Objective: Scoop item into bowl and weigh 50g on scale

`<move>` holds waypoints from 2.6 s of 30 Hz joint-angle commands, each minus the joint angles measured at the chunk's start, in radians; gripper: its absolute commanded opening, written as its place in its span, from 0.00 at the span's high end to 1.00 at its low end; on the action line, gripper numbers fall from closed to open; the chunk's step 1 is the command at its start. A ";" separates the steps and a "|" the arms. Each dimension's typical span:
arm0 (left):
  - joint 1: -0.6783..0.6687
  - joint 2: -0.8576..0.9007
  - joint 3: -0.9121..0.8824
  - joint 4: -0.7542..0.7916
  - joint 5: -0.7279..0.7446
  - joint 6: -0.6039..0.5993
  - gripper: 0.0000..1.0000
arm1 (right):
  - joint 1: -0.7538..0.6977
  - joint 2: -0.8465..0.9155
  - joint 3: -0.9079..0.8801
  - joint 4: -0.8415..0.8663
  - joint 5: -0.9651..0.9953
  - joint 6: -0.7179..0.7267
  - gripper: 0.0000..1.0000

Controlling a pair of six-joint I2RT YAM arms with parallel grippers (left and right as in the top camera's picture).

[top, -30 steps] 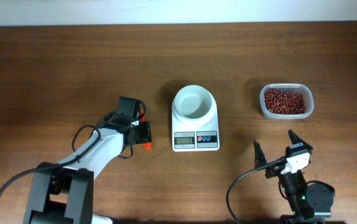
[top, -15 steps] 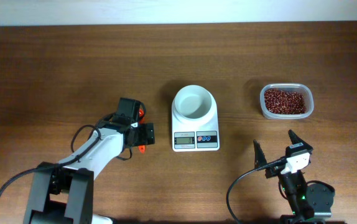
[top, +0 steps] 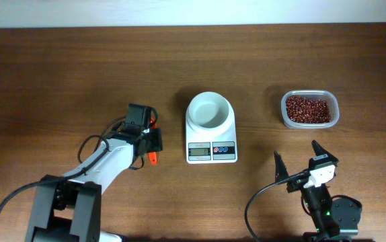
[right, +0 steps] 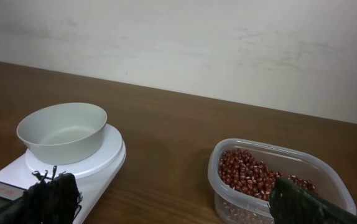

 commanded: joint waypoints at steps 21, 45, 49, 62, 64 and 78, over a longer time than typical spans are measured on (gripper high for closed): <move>0.003 0.019 -0.003 0.011 -0.012 -0.003 0.72 | 0.005 -0.008 -0.005 -0.005 0.005 0.012 0.01; 0.369 -0.188 0.284 -0.123 0.952 -0.781 1.00 | 0.007 -0.008 -0.005 0.077 -0.061 0.013 0.01; 0.332 -0.188 0.284 -0.116 0.967 -0.782 1.00 | 0.007 0.003 0.053 0.143 -0.089 0.217 0.01; 0.311 -0.188 0.284 0.003 1.168 -0.845 1.00 | 0.007 0.974 1.145 -0.526 -0.402 0.319 0.01; 0.311 -0.188 0.284 0.004 1.184 -0.857 1.00 | 0.007 1.105 1.238 -0.529 -0.542 0.319 0.01; 0.188 -0.188 0.284 0.003 0.887 -1.398 1.00 | 0.338 1.303 1.252 -0.504 -0.285 0.480 0.39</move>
